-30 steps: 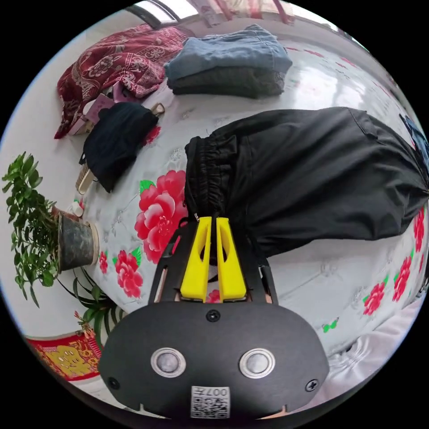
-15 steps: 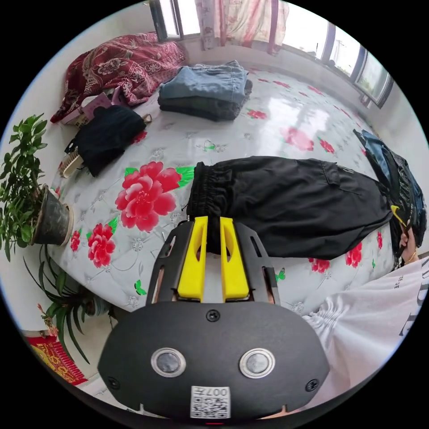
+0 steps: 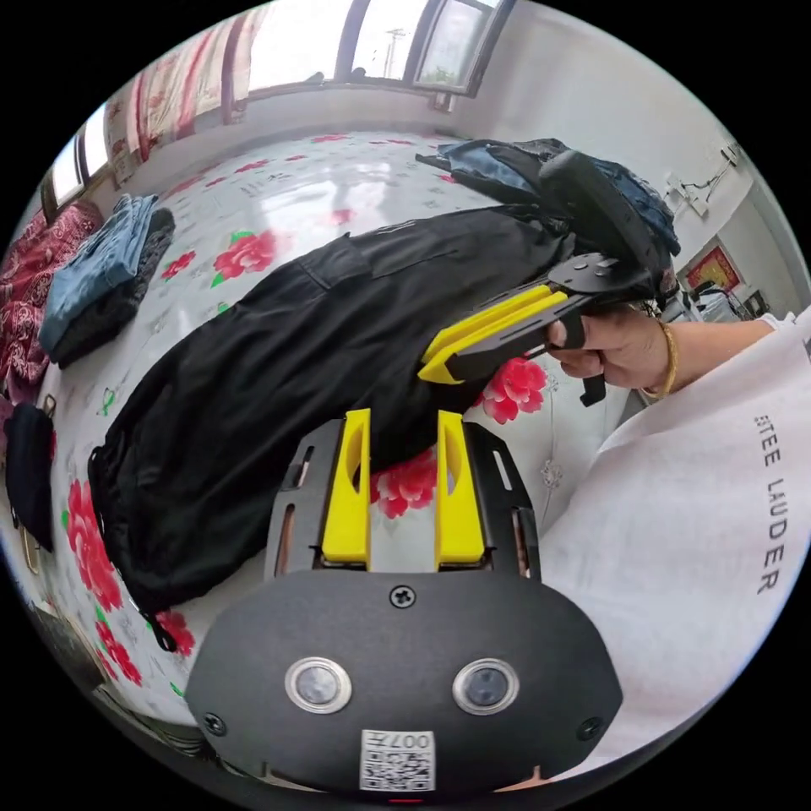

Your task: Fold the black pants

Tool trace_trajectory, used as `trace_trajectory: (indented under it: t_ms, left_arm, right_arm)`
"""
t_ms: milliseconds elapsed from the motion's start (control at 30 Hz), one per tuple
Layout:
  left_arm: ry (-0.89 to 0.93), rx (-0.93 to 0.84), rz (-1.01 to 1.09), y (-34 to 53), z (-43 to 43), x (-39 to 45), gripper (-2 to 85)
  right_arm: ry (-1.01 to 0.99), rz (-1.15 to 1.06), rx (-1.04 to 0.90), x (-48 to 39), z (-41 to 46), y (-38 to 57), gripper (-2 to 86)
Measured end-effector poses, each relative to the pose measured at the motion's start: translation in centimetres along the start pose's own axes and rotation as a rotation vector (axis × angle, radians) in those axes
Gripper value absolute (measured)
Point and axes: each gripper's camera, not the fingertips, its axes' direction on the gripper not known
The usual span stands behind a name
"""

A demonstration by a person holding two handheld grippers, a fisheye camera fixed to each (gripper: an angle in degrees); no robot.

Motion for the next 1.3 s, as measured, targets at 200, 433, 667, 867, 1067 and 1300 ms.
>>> trace_trajectory:
  t_ms: [200, 433, 667, 867, 1067, 1300]
  left_arm:
    - [0.037, -0.097, -0.132, -0.2, 1.9, -4.6, -0.1]
    - [0.186, -0.021, -0.222, 2.0, -0.8, -8.3, -0.9]
    - [0.248, -0.007, -0.179, 3.6, -3.3, -9.4, -1.0]
    - [0.312, -0.019, -0.168, 5.3, -3.8, -10.6, -0.9]
    - [0.361, -0.011, -0.231, 7.0, -3.3, -11.5, -1.0]
    - [0.357, -0.013, -0.210, 6.6, -3.0, -10.5, -0.9]
  right_arm:
    - [-0.036, 0.048, 0.033, 1.1, -1.8, 1.9, 7.7]
    - [-0.015, 0.013, -0.044, 1.0, -0.4, 5.1, 7.3]
    - [0.063, -0.197, -0.090, -1.5, 1.1, 4.3, 6.8]
    - [-0.044, -0.253, -0.192, -2.3, 1.7, 5.9, 5.4]
    - [-0.007, -0.183, -0.142, -0.7, -0.3, 7.7, 4.2]
    - [-0.172, -0.039, -0.164, 2.4, 0.3, 4.1, 2.2]
